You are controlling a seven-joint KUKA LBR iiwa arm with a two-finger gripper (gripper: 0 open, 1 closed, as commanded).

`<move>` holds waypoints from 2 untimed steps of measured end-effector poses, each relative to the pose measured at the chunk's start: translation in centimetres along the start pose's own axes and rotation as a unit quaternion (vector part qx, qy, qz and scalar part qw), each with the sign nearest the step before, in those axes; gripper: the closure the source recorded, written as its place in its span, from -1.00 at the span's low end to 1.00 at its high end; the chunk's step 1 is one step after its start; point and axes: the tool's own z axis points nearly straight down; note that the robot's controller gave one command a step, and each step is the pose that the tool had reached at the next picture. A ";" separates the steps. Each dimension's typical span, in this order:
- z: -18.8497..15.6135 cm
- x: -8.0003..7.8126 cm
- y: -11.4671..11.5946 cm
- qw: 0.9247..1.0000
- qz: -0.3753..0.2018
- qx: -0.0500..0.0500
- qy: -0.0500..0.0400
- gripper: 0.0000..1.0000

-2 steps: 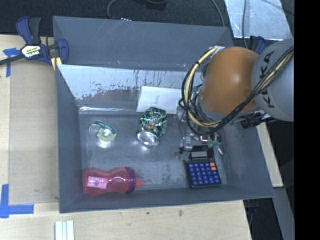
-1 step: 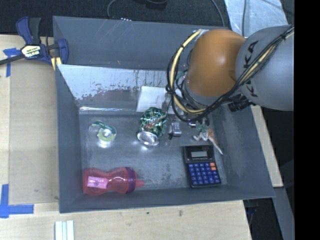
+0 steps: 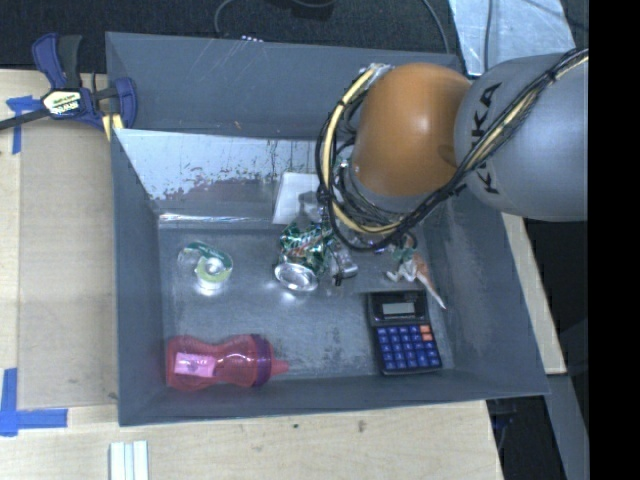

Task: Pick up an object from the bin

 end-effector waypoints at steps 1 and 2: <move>3.9 -2.0 -0.1 0.995 -0.097 0.001 -0.001 -1.00; 2.7 -1.7 -0.1 0.994 -0.109 -0.002 0.008 -1.00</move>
Offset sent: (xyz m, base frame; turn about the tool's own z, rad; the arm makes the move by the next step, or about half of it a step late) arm 0.0056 -0.0018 0.2033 -0.2953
